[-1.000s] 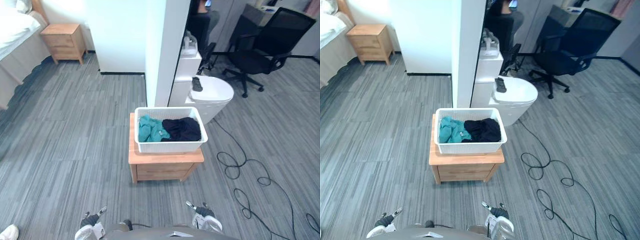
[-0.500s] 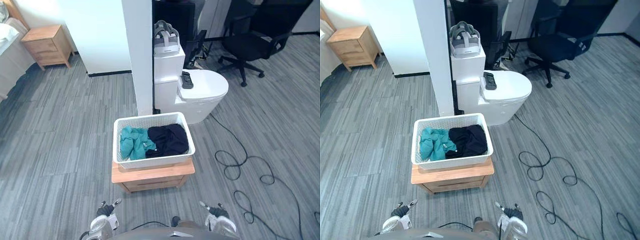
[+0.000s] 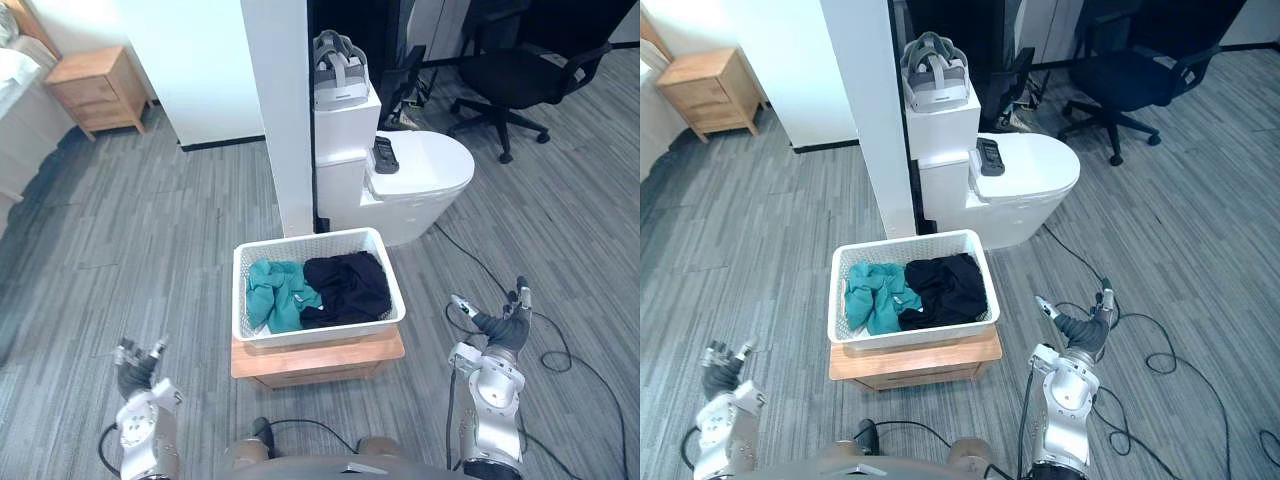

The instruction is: Pick up the laundry basket with both hands and put the clothes into the washing machine.

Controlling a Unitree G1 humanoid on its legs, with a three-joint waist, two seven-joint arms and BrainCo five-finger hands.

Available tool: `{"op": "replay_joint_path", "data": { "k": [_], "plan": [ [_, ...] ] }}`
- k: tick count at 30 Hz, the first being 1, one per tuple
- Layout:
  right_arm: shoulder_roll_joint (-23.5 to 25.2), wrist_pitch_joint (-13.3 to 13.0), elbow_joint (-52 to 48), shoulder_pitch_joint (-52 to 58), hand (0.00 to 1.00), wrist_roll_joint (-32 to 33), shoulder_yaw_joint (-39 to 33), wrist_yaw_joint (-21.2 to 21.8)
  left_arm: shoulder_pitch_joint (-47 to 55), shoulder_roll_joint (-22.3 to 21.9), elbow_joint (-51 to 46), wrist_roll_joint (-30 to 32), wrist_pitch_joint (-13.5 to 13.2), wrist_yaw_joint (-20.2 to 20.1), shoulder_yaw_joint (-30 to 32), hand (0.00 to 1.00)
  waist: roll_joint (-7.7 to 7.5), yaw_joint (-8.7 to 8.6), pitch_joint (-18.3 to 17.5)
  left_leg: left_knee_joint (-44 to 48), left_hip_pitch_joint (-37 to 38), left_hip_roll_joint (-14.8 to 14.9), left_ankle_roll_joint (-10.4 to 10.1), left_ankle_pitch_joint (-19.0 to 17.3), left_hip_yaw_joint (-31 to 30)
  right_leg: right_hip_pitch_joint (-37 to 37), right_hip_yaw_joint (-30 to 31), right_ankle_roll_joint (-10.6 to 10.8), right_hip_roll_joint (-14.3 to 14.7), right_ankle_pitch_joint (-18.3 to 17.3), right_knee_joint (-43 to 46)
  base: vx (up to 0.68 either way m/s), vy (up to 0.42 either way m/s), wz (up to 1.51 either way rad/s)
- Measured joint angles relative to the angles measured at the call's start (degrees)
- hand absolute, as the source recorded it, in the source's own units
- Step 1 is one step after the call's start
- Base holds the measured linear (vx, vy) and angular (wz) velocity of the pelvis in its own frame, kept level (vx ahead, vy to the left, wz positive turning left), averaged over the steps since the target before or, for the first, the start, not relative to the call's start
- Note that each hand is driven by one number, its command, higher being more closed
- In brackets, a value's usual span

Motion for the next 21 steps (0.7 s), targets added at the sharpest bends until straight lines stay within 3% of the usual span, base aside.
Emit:
{"op": "replay_joint_path", "data": {
  "k": [6,12,15,21],
  "plan": [
    [-1.4,0.8,-2.5,-3.9,0.0,-2.3,-1.1,0.4,-1.7,2.1,-6.0,2.7,-0.2,0.1,4.1,0.0,0.82,-0.44,-0.2,-3.9,2.0,-1.6,1.1,0.8,1.9,1.8,1.7,1.5,-1.0,3.1,-5.9,0.06,0.089,-0.15],
    [-6.7,2.0,-2.1,-7.1,0.0,-4.2,-0.4,1.7,-5.7,3.9,-5.6,4.4,0.4,-0.3,3.0,0.0,2.26,-0.94,0.3,-5.3,-0.2,-1.6,1.8,1.8,3.0,0.5,2.4,1.8,-0.7,6.2,-10.2,0.0,0.027,-0.09],
    [-11.8,2.6,0.0,-10.8,0.0,-4.1,1.2,3.0,-8.7,7.7,-1.2,4.5,0.9,-1.2,-1.2,0.0,3.43,-1.53,1.4,-7.5,-2.7,-1.5,1.9,4.2,3.2,-2.7,2.7,1.8,-0.1,7.9,-11.0,-0.05,-0.01,-0.02],
    [-19.4,3.9,10.2,-20.9,0.0,-1.4,4.5,3.5,-18.7,11.2,13.1,5.6,2.3,-1.6,-6.7,0.0,3.68,-1.71,5.6,-7.9,-6.3,-0.6,2.2,6.1,4.6,-7.3,4.4,1.6,0.9,10.4,-11.5,-0.07,-0.012,-0.13]
  ]
}}
